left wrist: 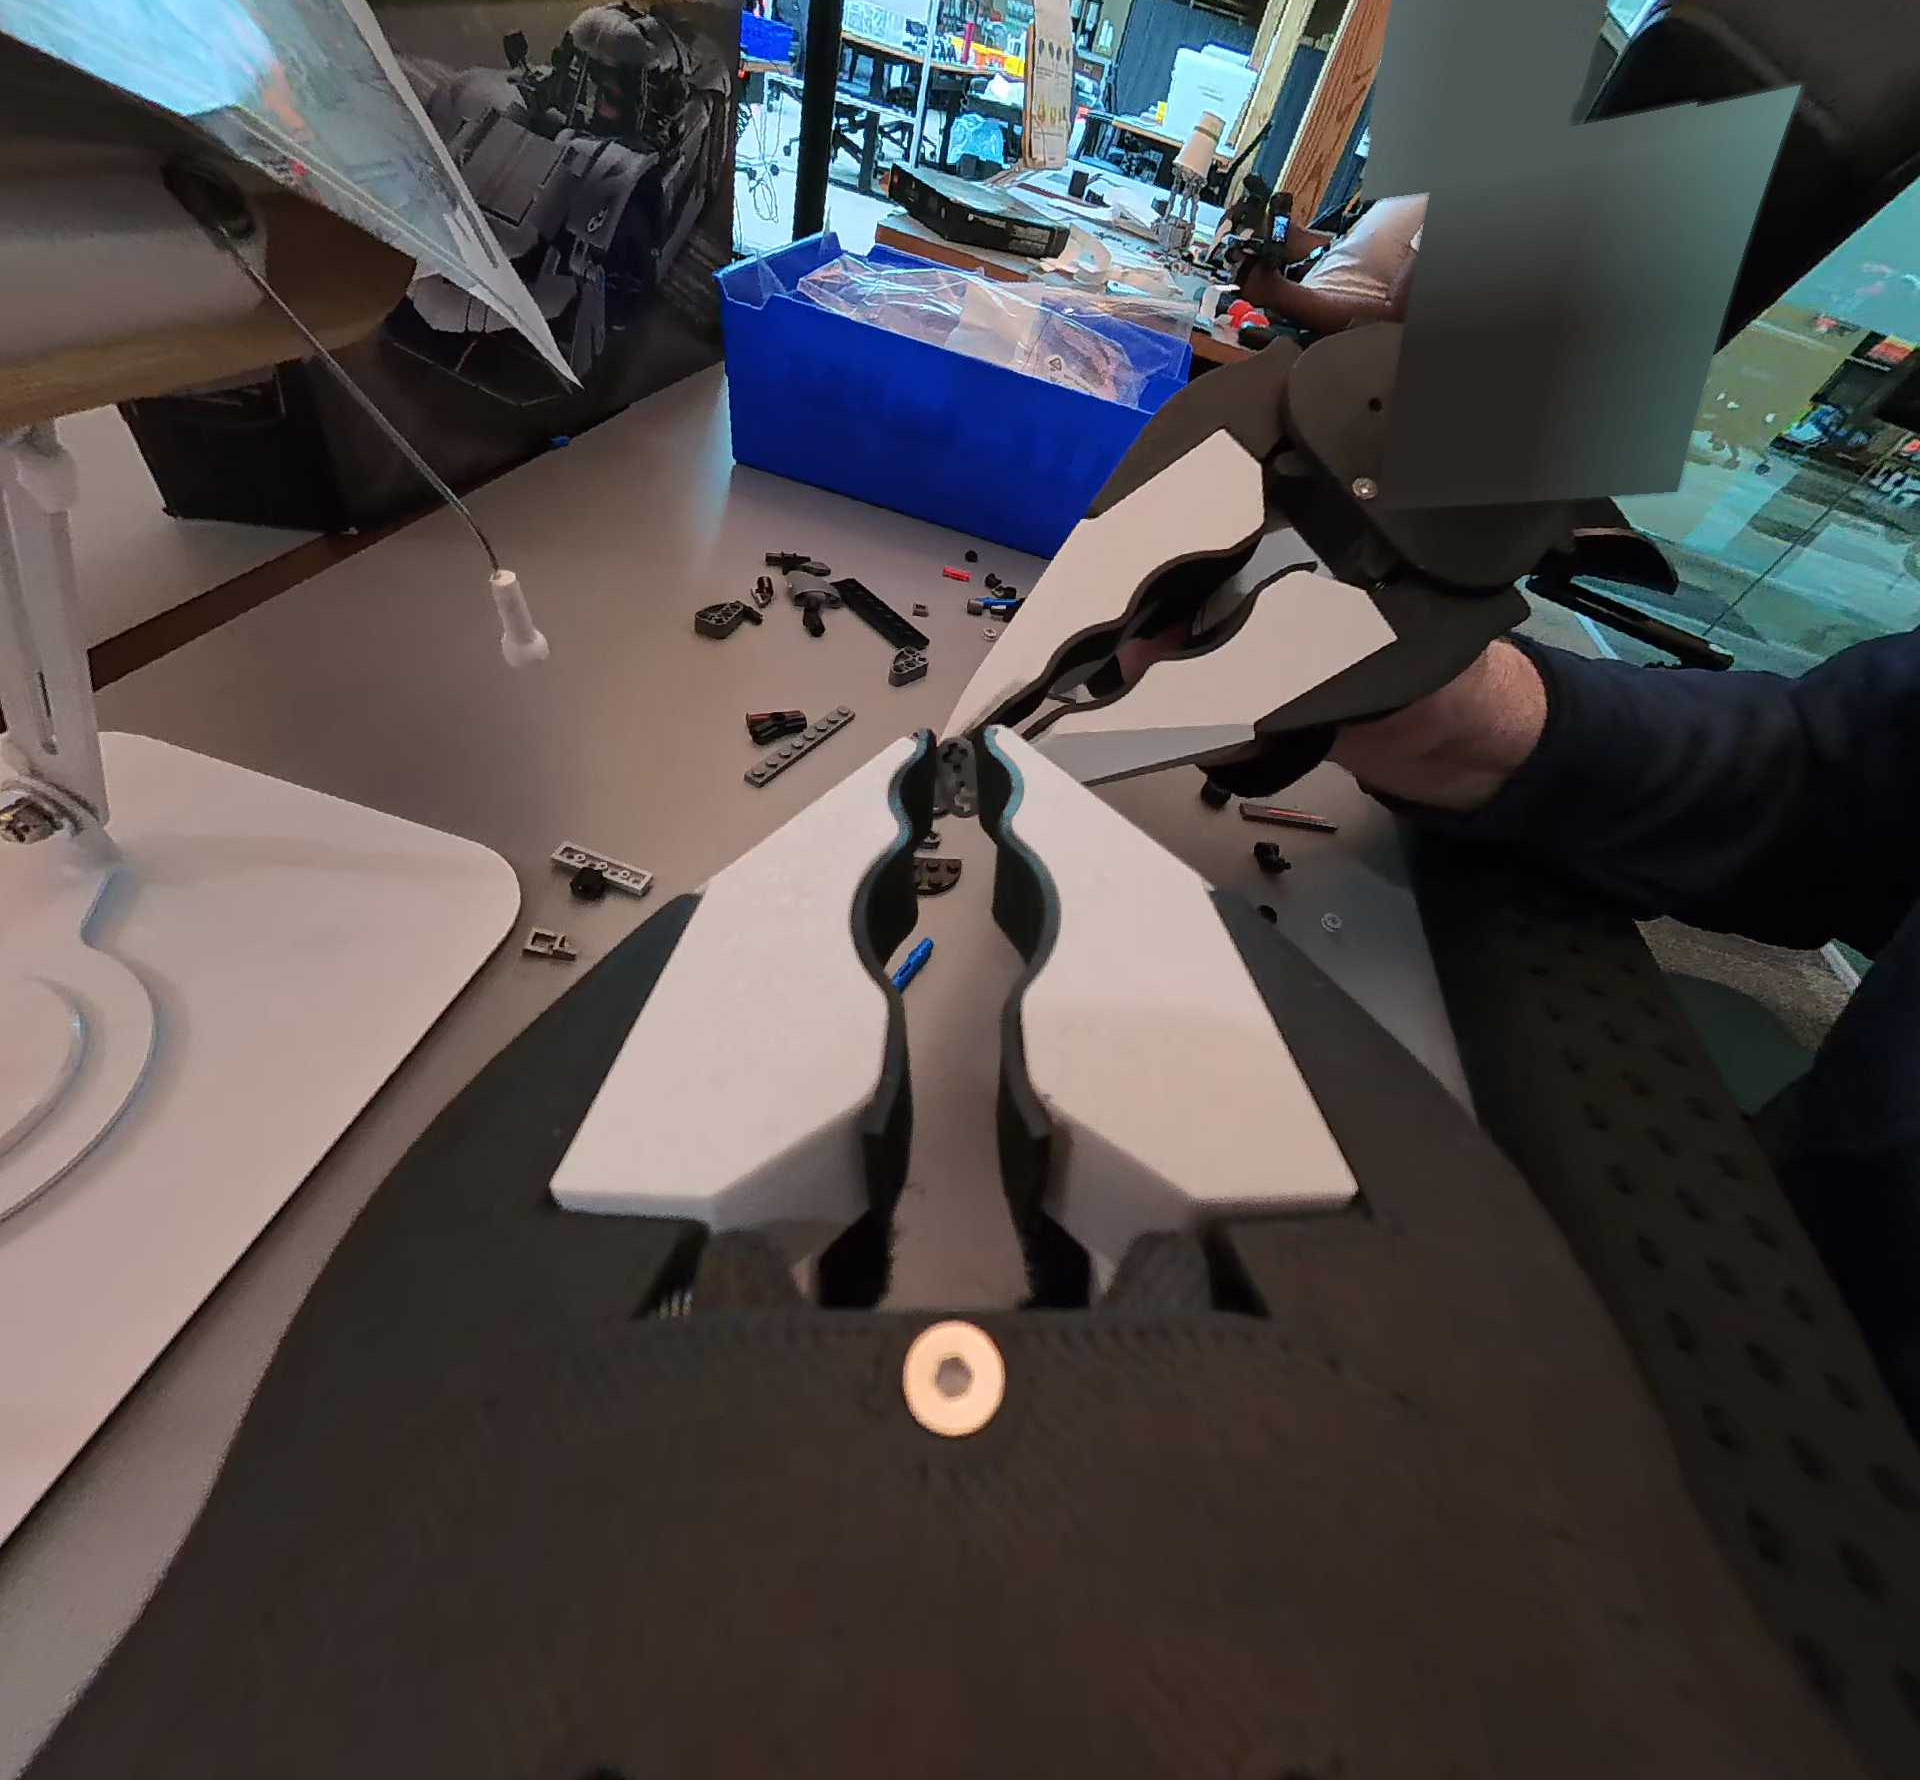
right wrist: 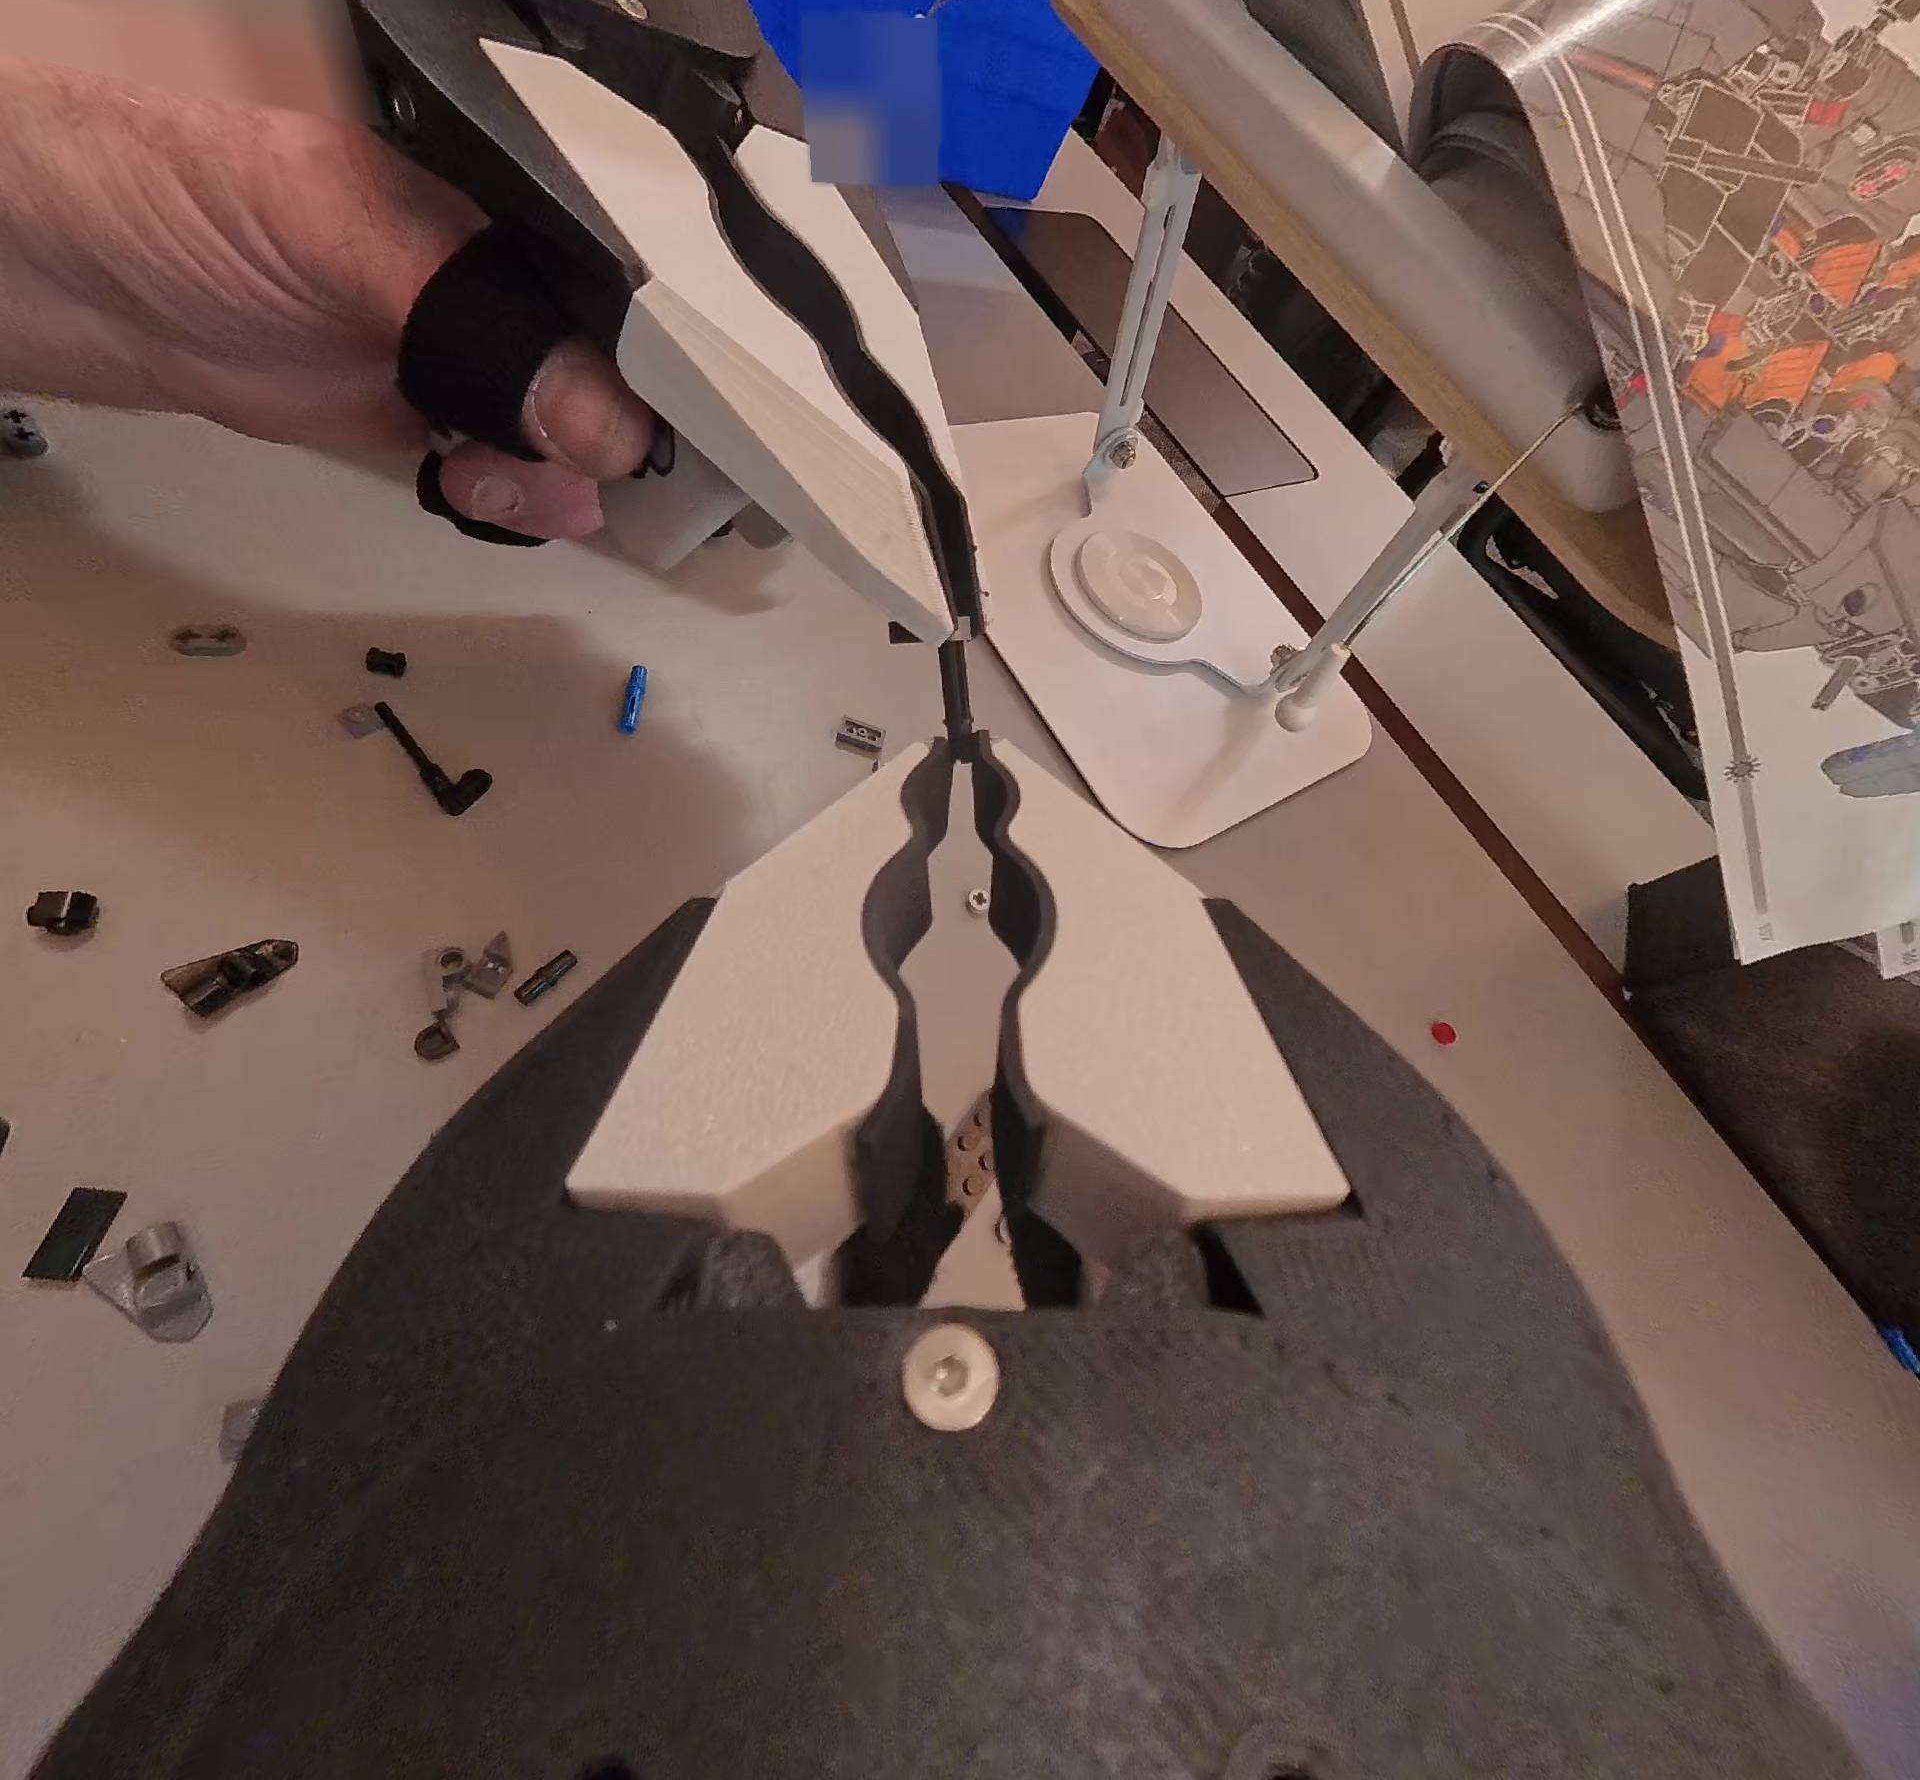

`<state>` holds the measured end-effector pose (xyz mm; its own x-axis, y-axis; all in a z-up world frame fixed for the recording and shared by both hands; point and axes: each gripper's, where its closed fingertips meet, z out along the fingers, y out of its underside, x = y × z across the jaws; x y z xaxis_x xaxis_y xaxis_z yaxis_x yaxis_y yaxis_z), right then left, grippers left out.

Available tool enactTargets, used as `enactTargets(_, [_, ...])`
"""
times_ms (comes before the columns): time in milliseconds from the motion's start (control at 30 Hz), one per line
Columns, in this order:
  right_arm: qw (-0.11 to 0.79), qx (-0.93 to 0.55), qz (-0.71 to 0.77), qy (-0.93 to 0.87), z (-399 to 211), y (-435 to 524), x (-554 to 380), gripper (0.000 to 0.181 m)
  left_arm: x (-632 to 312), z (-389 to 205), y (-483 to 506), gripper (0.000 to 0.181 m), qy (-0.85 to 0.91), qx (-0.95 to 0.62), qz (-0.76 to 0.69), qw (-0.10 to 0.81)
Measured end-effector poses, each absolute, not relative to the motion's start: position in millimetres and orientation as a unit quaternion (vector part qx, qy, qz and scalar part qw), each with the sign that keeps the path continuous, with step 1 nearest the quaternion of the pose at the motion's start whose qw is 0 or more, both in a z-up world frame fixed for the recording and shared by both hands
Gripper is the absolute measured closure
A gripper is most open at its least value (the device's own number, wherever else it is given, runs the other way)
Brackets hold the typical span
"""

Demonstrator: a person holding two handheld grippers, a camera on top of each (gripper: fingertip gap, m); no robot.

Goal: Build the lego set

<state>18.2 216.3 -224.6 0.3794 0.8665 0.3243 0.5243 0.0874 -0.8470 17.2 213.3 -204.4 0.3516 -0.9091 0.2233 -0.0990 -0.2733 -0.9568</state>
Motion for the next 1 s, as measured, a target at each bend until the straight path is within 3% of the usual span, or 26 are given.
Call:
enactTargets(333, [0.525,-0.651,0.195,-0.512,-215.9,218.6,21.0,0.18,15.7,-197.1,212.9,0.162,0.37,-0.663,-0.443,0.478])
enactTargets(700, [0.552,-0.631,0.194,-0.51,-207.1,218.7,19.8,0.18,19.8,-196.5,208.7,0.177,0.386,-0.659,-0.426,0.485])
enactTargets(1000, [0.501,-0.653,0.358,-0.441,-197.8,213.7,18.7,0.158,20.5,-193.6,208.5,0.177,0.437,-0.644,-0.325,0.537])
